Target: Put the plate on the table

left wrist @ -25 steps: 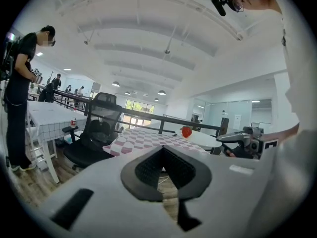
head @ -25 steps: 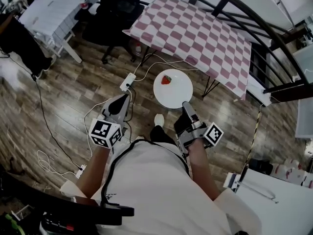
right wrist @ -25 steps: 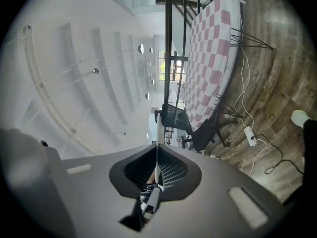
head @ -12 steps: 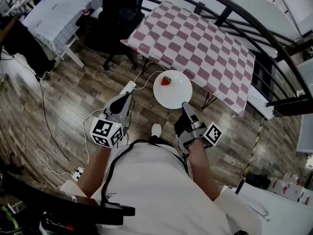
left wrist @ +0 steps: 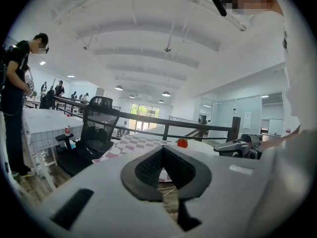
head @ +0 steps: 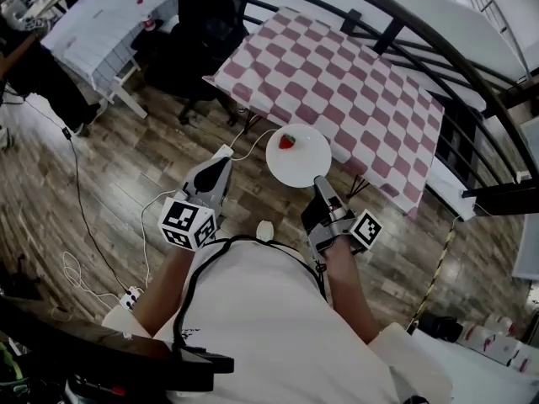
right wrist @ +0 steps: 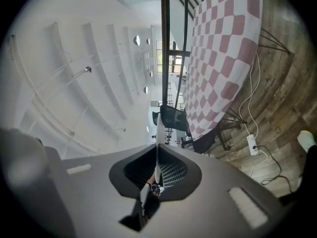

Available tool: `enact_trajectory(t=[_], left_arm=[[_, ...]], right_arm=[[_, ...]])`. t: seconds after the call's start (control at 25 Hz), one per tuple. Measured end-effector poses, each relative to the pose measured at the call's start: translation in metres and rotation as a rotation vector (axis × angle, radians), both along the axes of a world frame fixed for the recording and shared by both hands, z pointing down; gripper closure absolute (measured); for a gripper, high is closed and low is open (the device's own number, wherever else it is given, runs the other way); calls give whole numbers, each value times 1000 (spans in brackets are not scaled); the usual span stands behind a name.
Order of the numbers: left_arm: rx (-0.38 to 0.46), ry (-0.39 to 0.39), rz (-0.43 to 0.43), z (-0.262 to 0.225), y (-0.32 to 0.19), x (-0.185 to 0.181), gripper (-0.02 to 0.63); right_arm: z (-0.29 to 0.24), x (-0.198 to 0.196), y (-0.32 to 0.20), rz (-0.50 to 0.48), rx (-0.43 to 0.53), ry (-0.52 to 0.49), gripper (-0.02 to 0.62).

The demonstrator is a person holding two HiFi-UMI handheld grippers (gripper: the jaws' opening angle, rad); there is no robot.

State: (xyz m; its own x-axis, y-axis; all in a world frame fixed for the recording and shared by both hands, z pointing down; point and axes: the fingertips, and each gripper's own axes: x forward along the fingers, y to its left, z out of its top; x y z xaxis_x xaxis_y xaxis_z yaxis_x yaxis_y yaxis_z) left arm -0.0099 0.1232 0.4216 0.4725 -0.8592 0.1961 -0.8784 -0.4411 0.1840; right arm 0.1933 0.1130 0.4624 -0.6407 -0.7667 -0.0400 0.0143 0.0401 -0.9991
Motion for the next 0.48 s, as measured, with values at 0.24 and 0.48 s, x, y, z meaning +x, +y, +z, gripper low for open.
enact_trajectory(t=[0.24, 0.48], left_arm=[[-1, 1, -21, 4, -20, 15, 600], [-12, 6, -35, 12, -38, 25, 600]], right_arm=[[0, 13, -22, -31, 15, 10, 577], [5, 23, -45, -54, 20, 23, 577]])
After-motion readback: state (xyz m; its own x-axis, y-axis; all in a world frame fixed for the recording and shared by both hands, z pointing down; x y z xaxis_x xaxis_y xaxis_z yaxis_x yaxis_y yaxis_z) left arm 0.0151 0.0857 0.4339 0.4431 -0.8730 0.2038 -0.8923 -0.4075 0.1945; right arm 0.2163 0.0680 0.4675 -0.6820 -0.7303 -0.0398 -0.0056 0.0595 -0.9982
